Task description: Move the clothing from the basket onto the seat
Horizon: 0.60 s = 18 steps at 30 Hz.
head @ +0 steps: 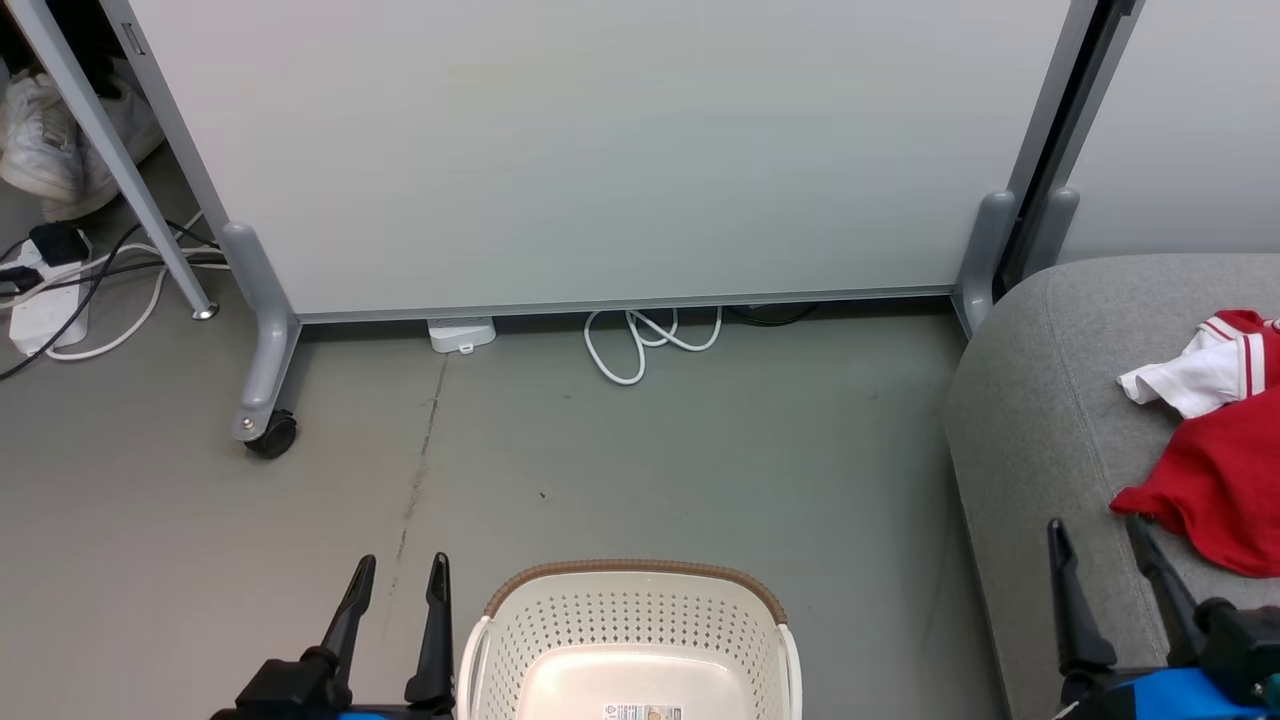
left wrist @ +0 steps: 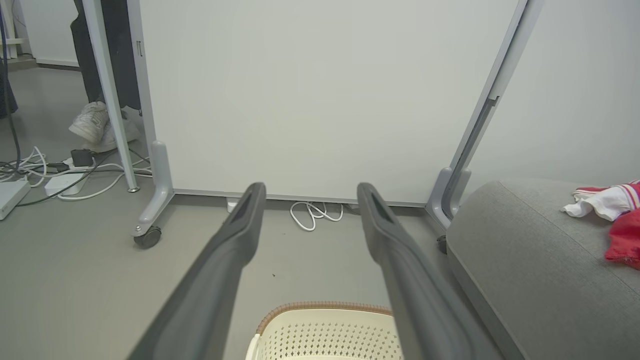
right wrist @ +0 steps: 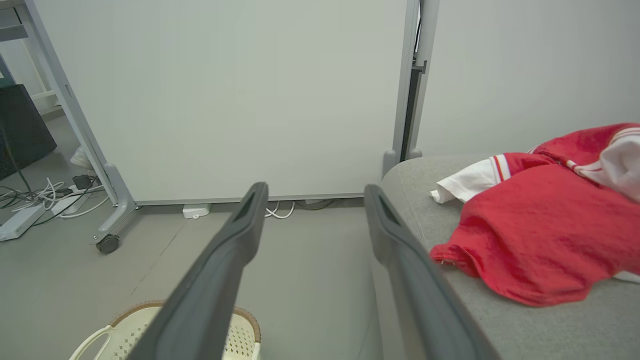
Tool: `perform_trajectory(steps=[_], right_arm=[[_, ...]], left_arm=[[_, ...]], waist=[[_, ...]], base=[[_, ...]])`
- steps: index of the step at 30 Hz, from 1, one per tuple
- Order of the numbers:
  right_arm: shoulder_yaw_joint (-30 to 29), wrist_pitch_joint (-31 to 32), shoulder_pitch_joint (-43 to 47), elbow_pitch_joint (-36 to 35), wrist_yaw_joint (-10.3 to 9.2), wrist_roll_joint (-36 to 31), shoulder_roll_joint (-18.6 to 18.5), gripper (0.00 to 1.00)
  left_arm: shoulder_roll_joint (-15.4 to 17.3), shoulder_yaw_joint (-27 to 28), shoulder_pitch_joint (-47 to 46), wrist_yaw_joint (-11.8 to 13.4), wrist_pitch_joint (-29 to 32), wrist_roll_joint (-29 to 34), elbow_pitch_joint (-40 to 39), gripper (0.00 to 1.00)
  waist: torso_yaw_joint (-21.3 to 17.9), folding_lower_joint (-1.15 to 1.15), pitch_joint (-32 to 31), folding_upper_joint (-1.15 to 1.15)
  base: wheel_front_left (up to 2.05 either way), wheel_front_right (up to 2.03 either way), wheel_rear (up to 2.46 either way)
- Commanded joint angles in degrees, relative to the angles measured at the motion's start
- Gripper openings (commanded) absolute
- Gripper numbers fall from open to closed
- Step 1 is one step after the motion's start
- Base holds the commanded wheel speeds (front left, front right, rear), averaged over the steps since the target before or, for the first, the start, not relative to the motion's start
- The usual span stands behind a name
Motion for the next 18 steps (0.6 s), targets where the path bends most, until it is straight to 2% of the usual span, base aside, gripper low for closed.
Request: perform_trajectory(steps=[1,18], right_arm=[[0.23,-0.24,1.05,0.15,0.03,0.41,0.16,1.00],[1.59,-1.25,1.27,2.20,0.03,2.51,0.17,1.00]], left_arm=[[-0.03,0.09,0.46,0.03,-0.16,0.34,0.01,1.00],[-0.03,0.06,0.13,0.06,-0.16,0.77,0.11,1.00]], waist=[[-0.02,0.00,0.00,-0.01],[-0.84,0.00,0.28,-0.01]], base=[[0.00,0.00,0.00],[0.00,0.00,0.00]])
